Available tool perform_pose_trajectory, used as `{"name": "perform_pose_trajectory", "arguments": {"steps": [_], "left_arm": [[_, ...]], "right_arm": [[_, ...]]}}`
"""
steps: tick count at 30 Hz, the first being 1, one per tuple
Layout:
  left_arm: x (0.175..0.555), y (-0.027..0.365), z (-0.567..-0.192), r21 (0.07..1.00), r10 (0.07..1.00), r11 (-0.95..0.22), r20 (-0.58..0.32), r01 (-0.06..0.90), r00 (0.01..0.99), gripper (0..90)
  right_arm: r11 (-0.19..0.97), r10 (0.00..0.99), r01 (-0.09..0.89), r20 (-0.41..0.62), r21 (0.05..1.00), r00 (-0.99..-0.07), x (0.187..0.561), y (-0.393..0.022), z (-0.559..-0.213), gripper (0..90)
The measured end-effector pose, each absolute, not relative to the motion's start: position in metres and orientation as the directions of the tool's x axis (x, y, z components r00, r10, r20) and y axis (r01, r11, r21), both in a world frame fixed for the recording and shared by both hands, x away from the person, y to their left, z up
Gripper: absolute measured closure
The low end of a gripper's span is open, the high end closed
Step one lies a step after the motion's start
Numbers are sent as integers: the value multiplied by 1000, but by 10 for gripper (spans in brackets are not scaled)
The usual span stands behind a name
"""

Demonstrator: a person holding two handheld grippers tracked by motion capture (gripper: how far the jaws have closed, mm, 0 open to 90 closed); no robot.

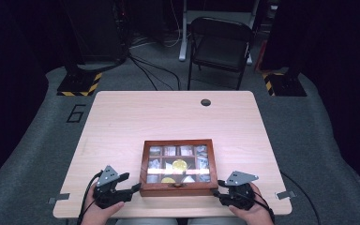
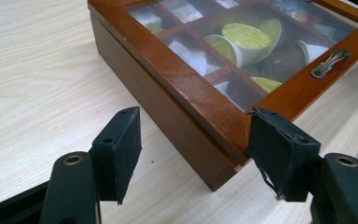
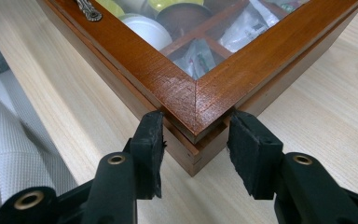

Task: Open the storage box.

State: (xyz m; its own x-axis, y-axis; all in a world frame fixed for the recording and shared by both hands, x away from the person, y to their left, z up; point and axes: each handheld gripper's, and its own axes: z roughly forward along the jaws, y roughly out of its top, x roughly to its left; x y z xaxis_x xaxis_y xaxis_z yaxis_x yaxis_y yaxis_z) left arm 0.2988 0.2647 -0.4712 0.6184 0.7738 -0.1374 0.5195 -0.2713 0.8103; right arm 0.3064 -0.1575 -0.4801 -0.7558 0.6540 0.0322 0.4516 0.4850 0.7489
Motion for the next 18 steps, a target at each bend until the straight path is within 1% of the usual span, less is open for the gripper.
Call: {"name": "perform_pose_trajectory", "arguments": {"steps": [9,16,18], "left_arm": [[288,264,-468,815,761,-254,-165,522,628,360],[287,260,-471,809,756,-266,-162,524,634,383],[289,260,-471,805,750,-287,-148,519,644,392]], "right_arm": [[444,667,449,49,775,-744,305,-159,-474,550],[408,673,435,58,802,-737,305,-161,-469,554],[395,677,438,67,807,-733,305,-161,-467,553]]}}
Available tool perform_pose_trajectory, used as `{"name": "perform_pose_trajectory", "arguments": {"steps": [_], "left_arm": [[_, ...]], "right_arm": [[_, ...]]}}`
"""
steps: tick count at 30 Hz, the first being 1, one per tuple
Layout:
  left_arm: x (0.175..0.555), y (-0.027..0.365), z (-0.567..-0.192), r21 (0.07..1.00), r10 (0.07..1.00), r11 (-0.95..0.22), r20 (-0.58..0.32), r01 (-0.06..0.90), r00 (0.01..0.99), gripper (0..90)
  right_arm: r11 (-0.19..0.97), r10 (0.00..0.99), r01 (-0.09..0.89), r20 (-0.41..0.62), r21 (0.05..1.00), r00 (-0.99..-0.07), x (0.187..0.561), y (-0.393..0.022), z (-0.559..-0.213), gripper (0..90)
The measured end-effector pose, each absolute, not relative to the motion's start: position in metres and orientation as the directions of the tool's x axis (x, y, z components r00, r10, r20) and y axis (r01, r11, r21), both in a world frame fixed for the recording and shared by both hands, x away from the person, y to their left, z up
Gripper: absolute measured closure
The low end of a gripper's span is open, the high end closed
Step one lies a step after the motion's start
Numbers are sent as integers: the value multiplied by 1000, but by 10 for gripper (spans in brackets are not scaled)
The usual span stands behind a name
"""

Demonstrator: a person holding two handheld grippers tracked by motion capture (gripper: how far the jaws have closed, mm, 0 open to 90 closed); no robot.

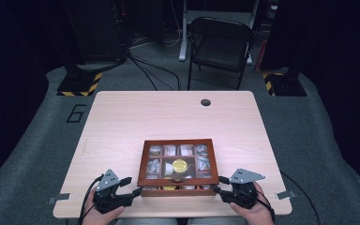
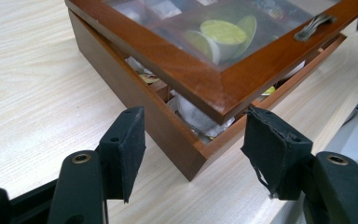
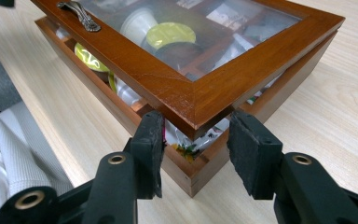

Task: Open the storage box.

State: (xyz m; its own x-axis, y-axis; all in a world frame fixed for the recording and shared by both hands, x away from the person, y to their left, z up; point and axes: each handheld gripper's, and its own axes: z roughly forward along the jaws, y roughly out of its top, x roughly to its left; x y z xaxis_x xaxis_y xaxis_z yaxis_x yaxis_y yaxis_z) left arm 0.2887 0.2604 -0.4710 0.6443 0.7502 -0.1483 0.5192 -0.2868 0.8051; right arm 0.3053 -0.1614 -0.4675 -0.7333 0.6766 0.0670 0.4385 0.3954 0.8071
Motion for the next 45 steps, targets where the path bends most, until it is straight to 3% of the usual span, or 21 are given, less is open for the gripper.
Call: {"name": "perform_pose_trajectory", "arguments": {"steps": [12,32,36,45], "left_arm": [[294,241,-473,799,718,-353,-101,486,689,504],[302,238,-459,826,747,-319,-83,465,660,440],[305,242,-452,837,753,-278,-115,472,648,433],[313,246,-431,864,754,-262,-94,429,650,433]], "right_arm": [[398,676,434,61,808,-734,306,-161,-467,554],[356,686,398,53,846,-726,308,-163,-458,500],[341,691,390,53,855,-721,312,-164,-451,491],[338,684,355,32,872,-729,321,-163,-428,504]]}}
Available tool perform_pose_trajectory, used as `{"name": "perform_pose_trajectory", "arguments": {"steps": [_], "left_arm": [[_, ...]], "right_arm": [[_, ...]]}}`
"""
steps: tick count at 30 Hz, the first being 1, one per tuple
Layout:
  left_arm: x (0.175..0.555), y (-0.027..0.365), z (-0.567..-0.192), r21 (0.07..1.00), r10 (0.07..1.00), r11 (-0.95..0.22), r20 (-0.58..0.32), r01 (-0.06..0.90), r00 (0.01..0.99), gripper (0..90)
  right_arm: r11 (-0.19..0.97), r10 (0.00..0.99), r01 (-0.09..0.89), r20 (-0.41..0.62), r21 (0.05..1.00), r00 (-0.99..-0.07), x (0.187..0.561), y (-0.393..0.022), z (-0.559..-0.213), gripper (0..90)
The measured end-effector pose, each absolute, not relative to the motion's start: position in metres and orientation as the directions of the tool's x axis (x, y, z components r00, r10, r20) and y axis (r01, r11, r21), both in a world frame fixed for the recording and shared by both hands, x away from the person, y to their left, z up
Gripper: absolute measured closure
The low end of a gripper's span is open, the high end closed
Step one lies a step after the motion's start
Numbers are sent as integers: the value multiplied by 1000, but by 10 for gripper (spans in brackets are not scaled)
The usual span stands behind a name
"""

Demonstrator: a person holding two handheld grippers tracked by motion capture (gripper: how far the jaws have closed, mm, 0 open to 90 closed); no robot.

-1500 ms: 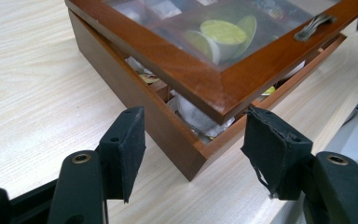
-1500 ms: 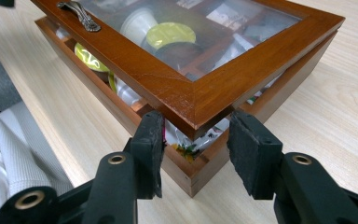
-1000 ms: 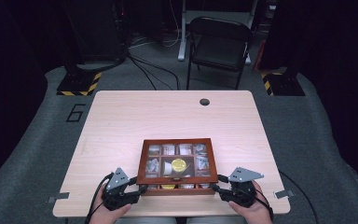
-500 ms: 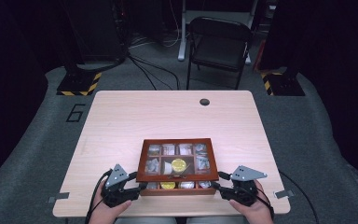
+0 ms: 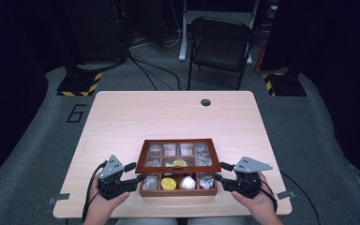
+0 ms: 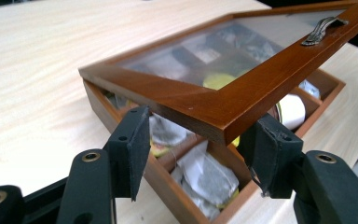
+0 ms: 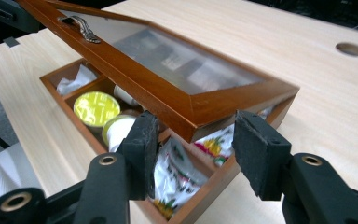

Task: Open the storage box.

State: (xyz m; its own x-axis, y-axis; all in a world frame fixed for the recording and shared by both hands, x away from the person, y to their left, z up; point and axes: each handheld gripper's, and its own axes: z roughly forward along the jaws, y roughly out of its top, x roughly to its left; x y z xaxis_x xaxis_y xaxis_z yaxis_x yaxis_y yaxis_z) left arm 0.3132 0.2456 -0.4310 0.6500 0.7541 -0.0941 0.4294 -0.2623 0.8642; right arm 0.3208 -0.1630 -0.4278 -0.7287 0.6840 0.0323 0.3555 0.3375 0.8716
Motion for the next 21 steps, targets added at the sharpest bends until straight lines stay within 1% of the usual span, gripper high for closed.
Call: {"name": "perform_pose_trajectory", "arguments": {"steps": [10,15,21], "left_arm": [[327,247,-411,886,743,-243,-92,396,663,469],[335,245,-405,893,752,-235,-83,384,654,466],[351,245,-403,895,759,-211,-103,393,643,465]], "right_arm": [[310,686,334,34,890,-727,336,-162,-407,509],[299,687,335,42,894,-725,343,-163,-399,519],[280,704,330,40,902,-709,355,-160,-396,517]]}}
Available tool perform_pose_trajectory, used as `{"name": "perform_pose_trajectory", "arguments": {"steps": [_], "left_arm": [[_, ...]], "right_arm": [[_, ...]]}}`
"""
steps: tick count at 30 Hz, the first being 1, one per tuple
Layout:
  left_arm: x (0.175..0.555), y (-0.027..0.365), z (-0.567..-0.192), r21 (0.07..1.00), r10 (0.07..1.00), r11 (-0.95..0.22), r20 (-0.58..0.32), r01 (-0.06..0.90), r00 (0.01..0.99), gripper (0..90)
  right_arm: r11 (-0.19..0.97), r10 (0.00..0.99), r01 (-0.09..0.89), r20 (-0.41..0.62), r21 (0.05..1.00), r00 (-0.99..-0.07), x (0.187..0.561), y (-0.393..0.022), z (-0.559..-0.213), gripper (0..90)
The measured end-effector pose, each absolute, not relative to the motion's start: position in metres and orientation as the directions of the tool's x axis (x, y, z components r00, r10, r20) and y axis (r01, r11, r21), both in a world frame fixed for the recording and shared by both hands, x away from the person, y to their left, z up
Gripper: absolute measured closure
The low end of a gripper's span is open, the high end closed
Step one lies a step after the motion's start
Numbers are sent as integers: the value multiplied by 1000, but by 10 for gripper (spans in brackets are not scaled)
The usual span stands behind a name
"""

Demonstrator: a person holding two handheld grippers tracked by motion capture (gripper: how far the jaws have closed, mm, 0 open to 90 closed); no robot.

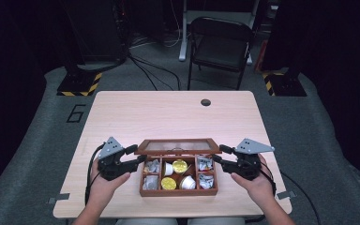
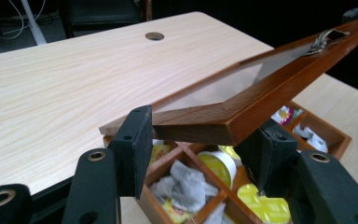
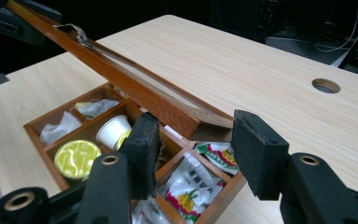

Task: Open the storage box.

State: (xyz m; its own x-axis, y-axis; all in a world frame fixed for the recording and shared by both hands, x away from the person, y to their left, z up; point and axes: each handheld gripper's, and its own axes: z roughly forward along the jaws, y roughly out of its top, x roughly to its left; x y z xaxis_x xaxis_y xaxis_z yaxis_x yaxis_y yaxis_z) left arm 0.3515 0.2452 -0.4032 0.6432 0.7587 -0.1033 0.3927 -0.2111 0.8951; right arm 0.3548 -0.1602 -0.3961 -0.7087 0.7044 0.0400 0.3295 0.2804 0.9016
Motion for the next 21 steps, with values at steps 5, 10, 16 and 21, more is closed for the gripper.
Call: {"name": "perform_pose_trajectory", "arguments": {"steps": [5,10,16,21], "left_arm": [[361,244,-404,898,768,-184,-123,400,629,461],[368,245,-405,903,772,-163,-133,397,621,460],[375,245,-408,905,775,-155,-137,395,616,460],[380,244,-412,903,781,-150,-142,403,608,461]], "right_arm": [[255,719,341,58,905,-693,366,-159,-398,518],[231,729,341,70,911,-681,374,-158,-398,520],[240,739,328,48,914,-672,382,-155,-398,527],[230,744,330,54,916,-666,386,-154,-398,526]]}}
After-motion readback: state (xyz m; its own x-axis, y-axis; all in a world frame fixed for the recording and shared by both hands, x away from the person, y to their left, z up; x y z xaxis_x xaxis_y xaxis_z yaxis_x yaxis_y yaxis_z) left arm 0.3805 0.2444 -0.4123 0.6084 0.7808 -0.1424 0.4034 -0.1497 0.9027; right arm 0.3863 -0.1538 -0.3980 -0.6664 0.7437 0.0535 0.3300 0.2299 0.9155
